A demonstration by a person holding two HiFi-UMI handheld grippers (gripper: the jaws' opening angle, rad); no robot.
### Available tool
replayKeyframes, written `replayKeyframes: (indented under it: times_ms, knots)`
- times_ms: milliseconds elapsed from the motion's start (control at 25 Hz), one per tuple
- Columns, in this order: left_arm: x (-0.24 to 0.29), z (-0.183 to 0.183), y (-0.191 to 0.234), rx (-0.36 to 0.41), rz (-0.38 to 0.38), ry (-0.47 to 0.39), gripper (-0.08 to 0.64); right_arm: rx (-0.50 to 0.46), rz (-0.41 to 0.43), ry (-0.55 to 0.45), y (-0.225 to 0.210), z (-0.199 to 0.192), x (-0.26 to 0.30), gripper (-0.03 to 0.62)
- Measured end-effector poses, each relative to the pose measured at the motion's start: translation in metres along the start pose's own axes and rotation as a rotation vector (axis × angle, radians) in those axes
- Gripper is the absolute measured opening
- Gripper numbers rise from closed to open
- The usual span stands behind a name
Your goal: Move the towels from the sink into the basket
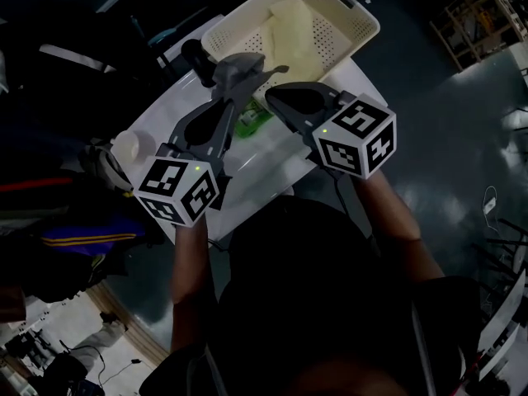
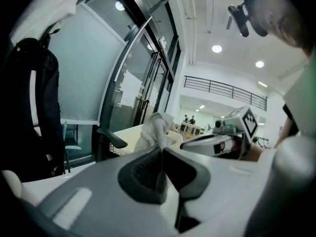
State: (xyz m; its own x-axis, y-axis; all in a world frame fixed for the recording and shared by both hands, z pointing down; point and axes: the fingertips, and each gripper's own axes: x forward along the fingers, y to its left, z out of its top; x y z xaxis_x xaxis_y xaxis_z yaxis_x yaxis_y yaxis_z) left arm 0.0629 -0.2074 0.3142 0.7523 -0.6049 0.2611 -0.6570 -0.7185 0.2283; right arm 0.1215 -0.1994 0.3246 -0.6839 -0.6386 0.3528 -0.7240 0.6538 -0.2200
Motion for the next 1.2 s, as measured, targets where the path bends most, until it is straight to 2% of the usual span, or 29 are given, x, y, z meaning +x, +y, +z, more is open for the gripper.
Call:
replayKeyframes:
  times_ms: [600,800,1200]
  knots:
    - [0.074,0.031,-0.041,0.065,-0.110,-0.017,0.017,0.066,-0.179,-0.047,-0.081,-0.004,-0.056,0.000]
    - [0.102,0.038,-0.052,0.088,-0.134,-0.010,0.018,0.087,-0.199,-0.053,-0.100,-0.009,-0.065,0.000]
    - [0.145,0.033,-0.050,0.136,-0.119,0.058,0.018,0.126,-0.230,-0.064,-0.127,-0.013,-0.077,0.000]
